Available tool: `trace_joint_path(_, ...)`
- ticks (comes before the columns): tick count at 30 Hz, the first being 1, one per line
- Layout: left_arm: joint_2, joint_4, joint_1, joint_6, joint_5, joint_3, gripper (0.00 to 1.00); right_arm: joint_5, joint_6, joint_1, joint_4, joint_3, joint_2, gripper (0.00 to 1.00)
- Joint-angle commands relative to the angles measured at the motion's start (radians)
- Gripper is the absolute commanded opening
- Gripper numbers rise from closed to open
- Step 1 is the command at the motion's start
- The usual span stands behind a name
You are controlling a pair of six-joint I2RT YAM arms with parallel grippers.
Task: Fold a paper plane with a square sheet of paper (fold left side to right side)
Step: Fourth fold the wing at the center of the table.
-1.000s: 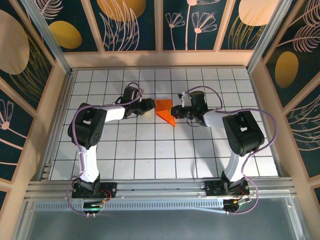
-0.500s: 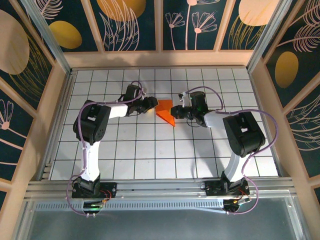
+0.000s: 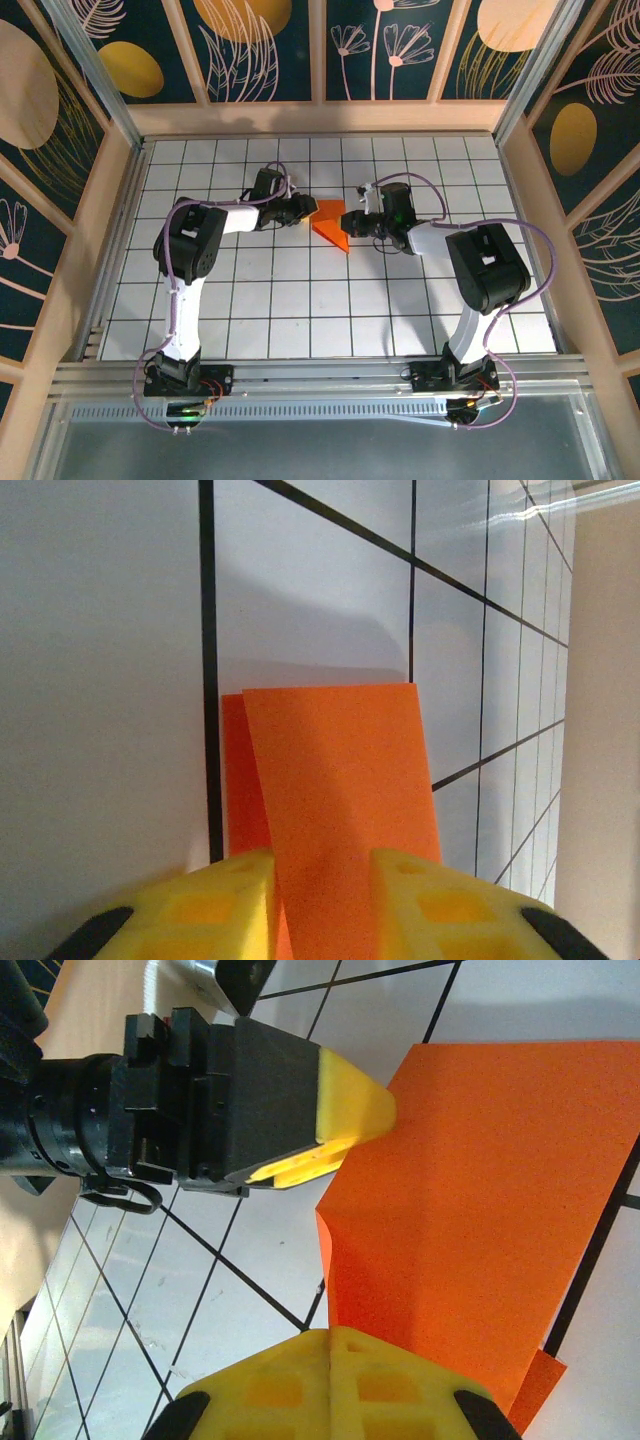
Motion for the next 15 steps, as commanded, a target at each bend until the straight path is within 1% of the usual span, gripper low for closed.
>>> trace_joint_path(1, 0.021, 0.01, -0.008, -0.001, 0.008, 0.015, 0.19, -0.01, 0.005, -0.008, 0.031, -0.018, -0.029, 0.0)
trace_joint_path(4, 0.007, 0.001, -0.007, 0.001, -0.017, 0.007, 0.08, 0.004, -0.007, -0.014, 0.011, -0.018, -0.029, 0.0)
trace_joint_path(5, -0.001, 0.003, -0.007, 0.0, -0.022, 0.002, 0.05, 0.016, -0.013, -0.015, -0.007, -0.017, -0.031, 0.06)
trace_joint_path(6, -0.01, 0.007, -0.007, -0.005, -0.027, -0.008, 0.03, 0.031, -0.021, -0.016, -0.023, -0.016, -0.033, 0.13)
trace_joint_path(9, -0.045, 0.017, -0.008, -0.014, -0.047, -0.039, 0.01, 0.105, -0.049, -0.019, -0.098, -0.01, -0.056, 0.33)
trace_joint_path(12, -0.083, 0.038, -0.014, -0.037, -0.058, -0.076, 0.01, 0.195, -0.076, -0.019, -0.181, 0.0, -0.11, 0.43)
trace_joint_path(13, -0.092, 0.043, -0.017, -0.042, -0.062, -0.085, 0.01, 0.219, -0.084, -0.016, -0.209, 0.002, -0.129, 0.44)
trace_joint_path(15, -0.118, 0.045, -0.027, -0.054, -0.074, -0.103, 0.0, 0.309, -0.107, 0.001, -0.307, 0.028, -0.173, 0.45)
